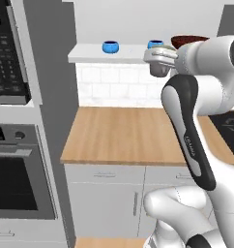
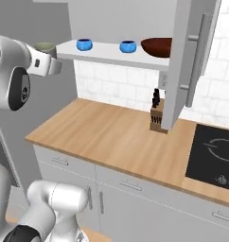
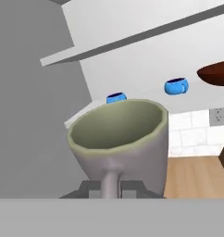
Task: Gather all objects into one cabinet and sort the glasses and bowls to opposite sides.
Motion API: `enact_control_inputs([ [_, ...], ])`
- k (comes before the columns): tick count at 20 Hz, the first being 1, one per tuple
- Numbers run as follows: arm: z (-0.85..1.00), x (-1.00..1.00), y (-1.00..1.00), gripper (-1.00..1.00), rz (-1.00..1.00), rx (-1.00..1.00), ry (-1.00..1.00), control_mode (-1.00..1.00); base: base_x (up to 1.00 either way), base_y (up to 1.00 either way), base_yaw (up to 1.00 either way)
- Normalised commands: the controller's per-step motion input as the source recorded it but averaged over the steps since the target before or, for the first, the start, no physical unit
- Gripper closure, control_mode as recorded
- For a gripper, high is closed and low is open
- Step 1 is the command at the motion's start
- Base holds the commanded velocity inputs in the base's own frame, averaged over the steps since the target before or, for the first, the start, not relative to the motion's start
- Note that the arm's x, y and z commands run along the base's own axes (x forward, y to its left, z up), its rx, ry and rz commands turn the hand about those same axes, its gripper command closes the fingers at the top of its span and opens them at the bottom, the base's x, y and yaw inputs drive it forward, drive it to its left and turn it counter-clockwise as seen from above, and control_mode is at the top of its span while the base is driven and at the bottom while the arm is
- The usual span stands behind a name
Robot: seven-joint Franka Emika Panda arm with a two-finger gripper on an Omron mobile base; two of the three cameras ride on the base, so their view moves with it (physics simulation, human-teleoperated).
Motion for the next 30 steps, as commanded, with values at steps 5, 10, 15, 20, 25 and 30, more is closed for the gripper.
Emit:
enact_control_inputs([
  [5,0.00,0.00,0.00,1.00,0.00,0.00,0.00,1.00,0.54,0.09,-0.19],
  [10,0.00,0.00,0.00,1.00,0.00,0.00,0.00,1.00,0.42,0.19,-0.13],
  [15,0.00,0.00,0.00,1.00,0.00,0.00,0.00,1.00,0.42,0.17,-0.09],
  [20,0.00,0.00,0.00,1.00,0.00,0.00,0.00,1.00,0.46,0.32,-0.20],
  [25,0.00,0.00,0.00,1.00,0.00,0.00,0.00,1.00,0.10,0.46,-0.01],
  [30,0.00,0.00,0.00,1.00,0.00,0.00,0.00,1.00,0.23,0.37,-0.12],
])
